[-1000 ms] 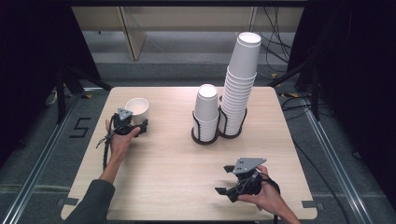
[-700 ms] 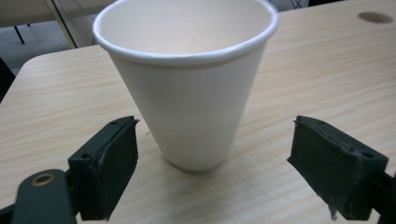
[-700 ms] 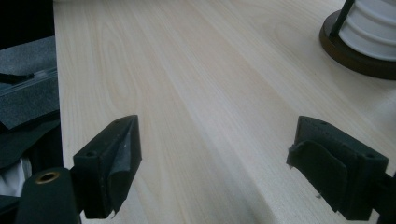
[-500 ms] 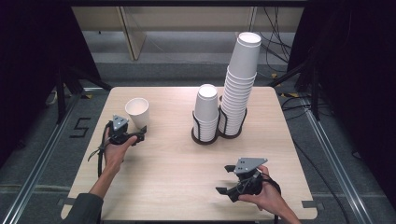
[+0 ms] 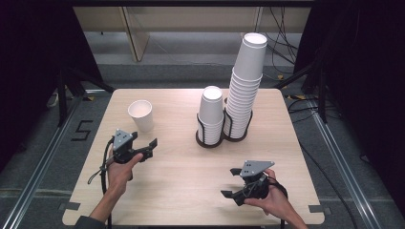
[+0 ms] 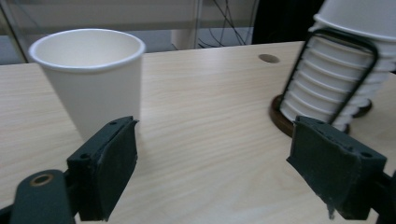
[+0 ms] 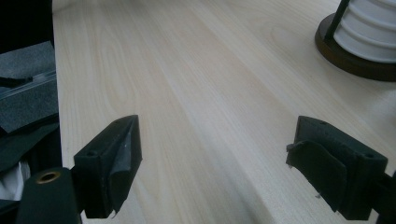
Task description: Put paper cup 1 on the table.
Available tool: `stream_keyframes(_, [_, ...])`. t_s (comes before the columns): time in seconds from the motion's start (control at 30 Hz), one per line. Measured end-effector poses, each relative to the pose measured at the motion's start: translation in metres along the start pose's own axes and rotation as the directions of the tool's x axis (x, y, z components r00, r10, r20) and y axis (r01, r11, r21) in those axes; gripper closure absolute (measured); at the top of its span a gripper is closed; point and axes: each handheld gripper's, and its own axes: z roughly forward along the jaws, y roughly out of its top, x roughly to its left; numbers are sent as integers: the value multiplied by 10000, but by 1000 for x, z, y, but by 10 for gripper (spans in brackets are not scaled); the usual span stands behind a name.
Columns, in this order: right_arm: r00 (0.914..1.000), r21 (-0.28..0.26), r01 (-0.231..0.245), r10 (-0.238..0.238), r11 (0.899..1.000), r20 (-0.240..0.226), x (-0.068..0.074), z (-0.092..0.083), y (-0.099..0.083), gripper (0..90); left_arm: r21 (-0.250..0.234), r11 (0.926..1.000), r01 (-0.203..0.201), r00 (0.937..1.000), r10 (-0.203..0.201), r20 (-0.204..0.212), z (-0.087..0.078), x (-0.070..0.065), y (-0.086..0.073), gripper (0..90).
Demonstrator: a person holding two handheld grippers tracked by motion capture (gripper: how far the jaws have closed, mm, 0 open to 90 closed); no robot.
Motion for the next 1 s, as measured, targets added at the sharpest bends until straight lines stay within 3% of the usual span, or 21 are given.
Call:
stream_keyframes(0.03, [9999, -34, 138, -138, 9999, 19, -1, 0, 0, 170, -106, 9999, 50, 9999, -48, 122, -1, -4, -3, 147])
stream_keyframes(0.1, [10000, -18, -26, 26, 10000, -23, -2, 0, 0, 171, 65, 10000, -66, 9997, 65, 244, -5, -12, -6, 147])
stream_keyframes(0.3, [9999, -71, -57, 57, 10000, 86, -2, -1, -1, 172, -25, 9998, -185, 9979, 186, 620, -15, -30, -18, 147])
stream_keyframes(0.37, [10000, -59, -35, 35, 10000, 75, -3, -1, -2, 172, 92, 9992, -388, 9972, 381, 648, -19, -35, -22, 146])
stream_keyframes(0.43, [9996, 36, -289, 289, 9996, 65, 0, 0, -3, 172, 102, 9987, -502, 9958, 492, 771, -23, -39, -26, 147])
stream_keyframes(0.47, [10000, -15, -57, 57, 10000, 37, -2, 0, -2, 172, 82, 9987, -510, 9954, 501, 822, -24, -41, -28, 146])
stream_keyframes(0.6, [9999, 19, 60, -60, 10000, 88, -2, 2, -3, 172, 73, 9985, -550, 9917, 538, 1169, -29, -46, -35, 146])
stream_keyframes(0.8, [9999, -23, -107, 107, 9999, 56, -2, 1, -3, 172, 129, 9956, -929, 9854, 900, 1447, -39, -55, -44, 146])
stream_keyframes(0.87, [9999, -82, 15, -14, 10000, 138, -4, 1, -3, 172, 144, 9960, -886, 9847, 854, 1517, -44, -57, -46, 146])
stream_keyframes(1.0, [9998, -4, -185, 185, 9998, 86, -5, 1, -5, 172, 138, 9962, -864, 9828, 830, 1652, -50, -63, -54, 146])
